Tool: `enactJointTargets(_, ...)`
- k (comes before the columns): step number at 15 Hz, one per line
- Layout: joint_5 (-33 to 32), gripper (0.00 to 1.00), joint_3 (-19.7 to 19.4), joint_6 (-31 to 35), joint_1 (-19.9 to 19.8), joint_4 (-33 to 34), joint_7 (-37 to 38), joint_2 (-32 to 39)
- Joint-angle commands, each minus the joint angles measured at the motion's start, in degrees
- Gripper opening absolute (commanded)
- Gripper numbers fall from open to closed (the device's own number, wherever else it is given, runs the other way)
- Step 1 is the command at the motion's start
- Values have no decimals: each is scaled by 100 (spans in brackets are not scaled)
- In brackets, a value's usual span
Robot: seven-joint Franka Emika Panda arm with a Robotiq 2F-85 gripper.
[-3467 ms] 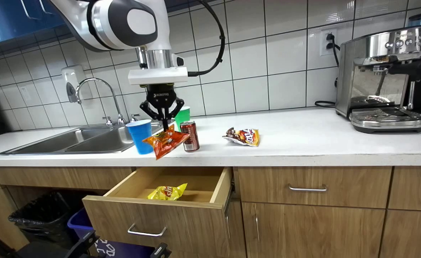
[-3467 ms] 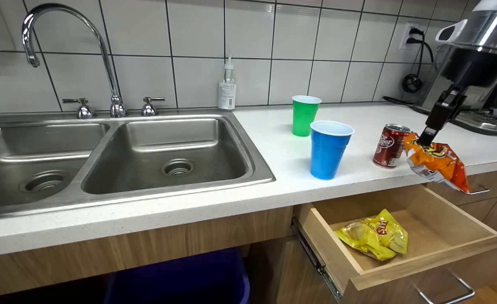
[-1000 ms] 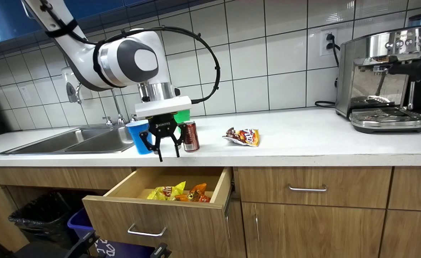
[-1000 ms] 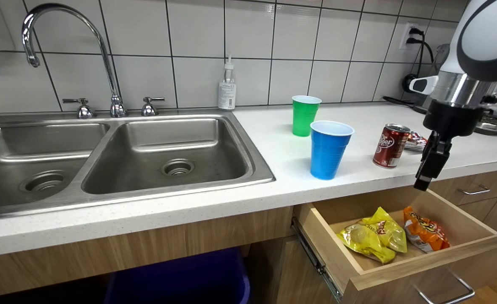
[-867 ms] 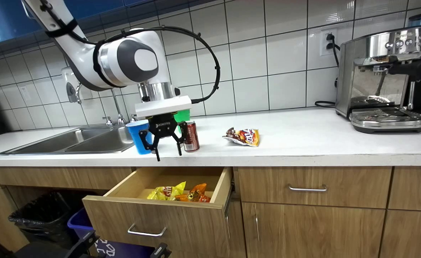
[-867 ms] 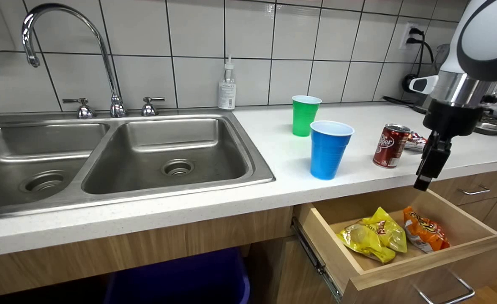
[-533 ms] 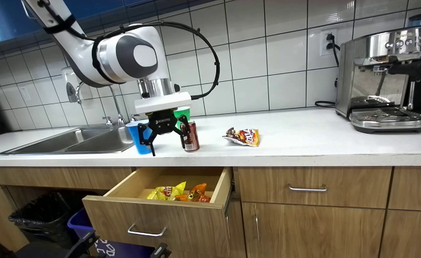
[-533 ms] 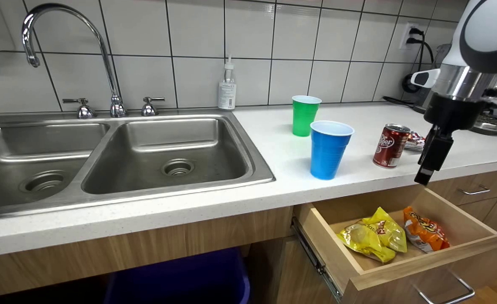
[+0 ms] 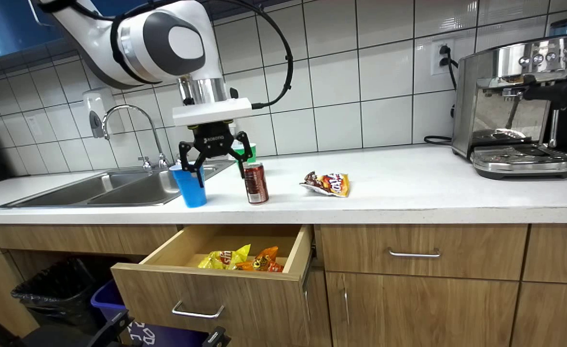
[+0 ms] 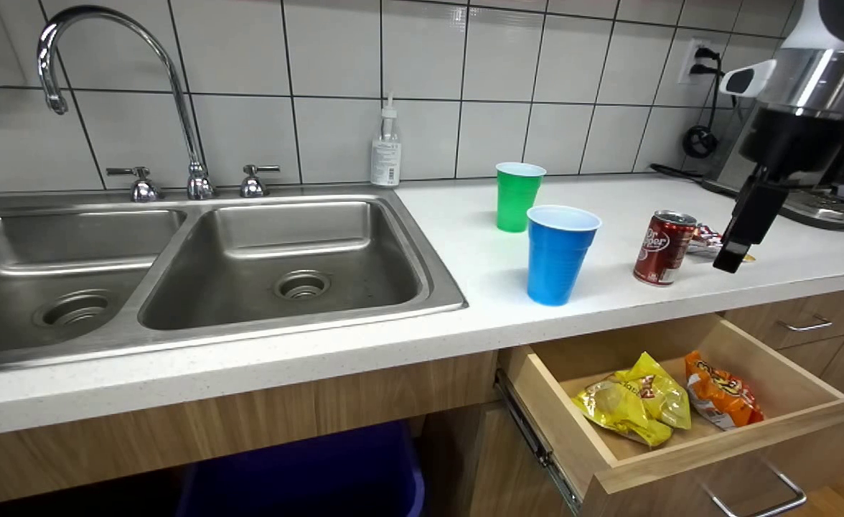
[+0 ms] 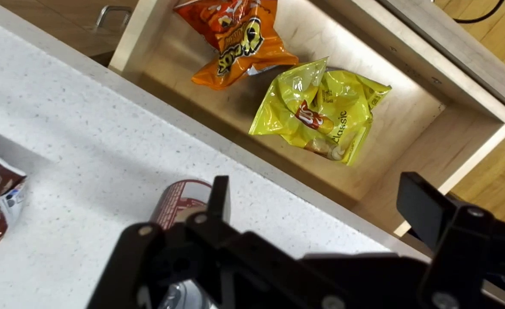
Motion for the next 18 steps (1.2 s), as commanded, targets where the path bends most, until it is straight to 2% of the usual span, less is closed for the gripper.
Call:
enactJointTargets(1,279,100,-99,-500,5,223,-139,-341)
enactJointTargets(7,599,100,-306,-518,-68,751,226,-286)
enactJointTargets(11,710,100,-431,-416,-167,1103,739,-84)
enactJointTargets(18,529,100,-474,-78,-472,1823,2652,599)
